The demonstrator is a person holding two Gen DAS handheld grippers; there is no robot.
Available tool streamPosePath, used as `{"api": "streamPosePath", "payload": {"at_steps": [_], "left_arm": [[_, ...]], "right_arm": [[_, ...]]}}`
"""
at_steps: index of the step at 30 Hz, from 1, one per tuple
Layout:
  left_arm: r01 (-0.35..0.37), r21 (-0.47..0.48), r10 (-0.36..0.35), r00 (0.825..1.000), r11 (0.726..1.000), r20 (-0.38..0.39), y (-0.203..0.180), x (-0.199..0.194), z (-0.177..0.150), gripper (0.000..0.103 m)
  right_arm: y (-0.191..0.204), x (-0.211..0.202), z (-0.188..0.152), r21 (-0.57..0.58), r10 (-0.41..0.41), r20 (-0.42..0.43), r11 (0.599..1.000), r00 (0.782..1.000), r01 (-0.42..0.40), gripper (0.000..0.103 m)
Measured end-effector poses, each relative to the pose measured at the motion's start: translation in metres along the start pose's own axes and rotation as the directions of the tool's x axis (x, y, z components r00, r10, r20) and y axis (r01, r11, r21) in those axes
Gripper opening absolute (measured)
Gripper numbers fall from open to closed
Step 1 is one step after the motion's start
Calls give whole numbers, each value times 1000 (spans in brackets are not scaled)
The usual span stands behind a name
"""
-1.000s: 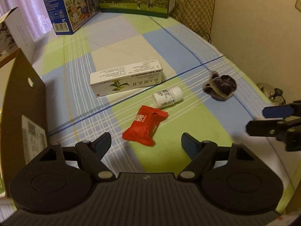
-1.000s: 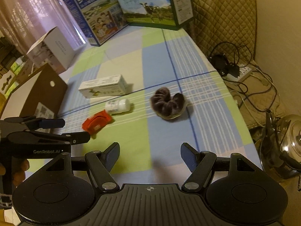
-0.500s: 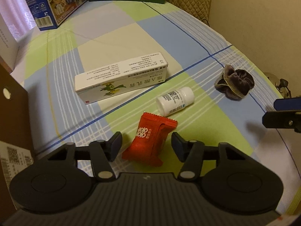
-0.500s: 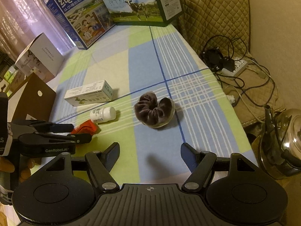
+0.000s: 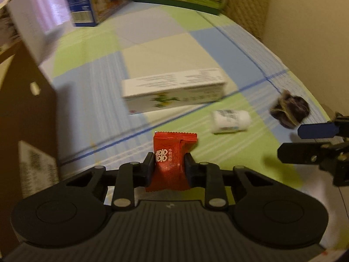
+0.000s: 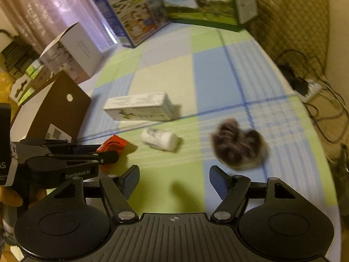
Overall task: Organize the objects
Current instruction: 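Grasp the red candy packet with the left gripper while the right gripper grasps the white pill bottle, then carry the red packet and pill bottle with both grippers over the brown box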
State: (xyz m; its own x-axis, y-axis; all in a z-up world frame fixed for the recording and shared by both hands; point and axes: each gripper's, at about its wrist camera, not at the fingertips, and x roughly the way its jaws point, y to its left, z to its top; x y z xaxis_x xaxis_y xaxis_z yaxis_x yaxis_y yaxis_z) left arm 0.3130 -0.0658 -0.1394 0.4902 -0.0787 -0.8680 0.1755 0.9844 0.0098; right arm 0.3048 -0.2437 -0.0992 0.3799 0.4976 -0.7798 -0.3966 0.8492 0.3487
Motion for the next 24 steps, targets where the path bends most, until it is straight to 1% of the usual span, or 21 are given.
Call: {"api": "streamPosePath", "payload": {"at_steps": [3,5,8,11,14,15,16,17,19,22,23,24], "left_arm": [[-44,-54,44,999,998,-3,11,2,1,24],[-56,-83,56,998,995,-8,17,2,2,24],[-64,-102,63,998,993,-15,24,2,1,24],[-64,-116,62,998,991,-23,26,4,0,24],[-64,-123,60,998,990,-29,27,7,-2,24],[-64,-125,60,998,990,-34,28,8,-3,24],[-63,-127,59,998,990,-37,28,8,-3,24],[-63,-129,59,998,990,-36,27,8,-4,24],[-63,-132,58,998,989,-35,27,9,-4,24],[-60,-138,55,998,989,-40,28,10,-3,24],[-60,-139,55,998,988,-41,28,10,-2,24],[-61,-137,56,998,989,-42,27,10,-2,25]], "right_arm": [[11,17,7,-39,8,14,999,1000,-7,69],[18,27,13,-91,1,29,996,1000,1,69],[26,42,20,-186,-3,53,982,999,13,69],[30,57,23,-279,-1,50,960,999,15,69],[33,72,22,-343,10,17,939,1000,-4,68],[34,75,21,-359,7,1,933,1000,-7,62],[36,78,20,-378,1,-13,926,1000,-6,50],[38,80,18,-395,-6,-23,919,1000,-3,45],[41,80,16,-416,-9,-15,910,1000,2,34],[44,81,15,-409,8,-23,912,1000,-17,32],[46,82,14,-417,12,-24,909,1000,-21,30],[49,83,12,-428,12,-25,903,1000,-21,24]]}}
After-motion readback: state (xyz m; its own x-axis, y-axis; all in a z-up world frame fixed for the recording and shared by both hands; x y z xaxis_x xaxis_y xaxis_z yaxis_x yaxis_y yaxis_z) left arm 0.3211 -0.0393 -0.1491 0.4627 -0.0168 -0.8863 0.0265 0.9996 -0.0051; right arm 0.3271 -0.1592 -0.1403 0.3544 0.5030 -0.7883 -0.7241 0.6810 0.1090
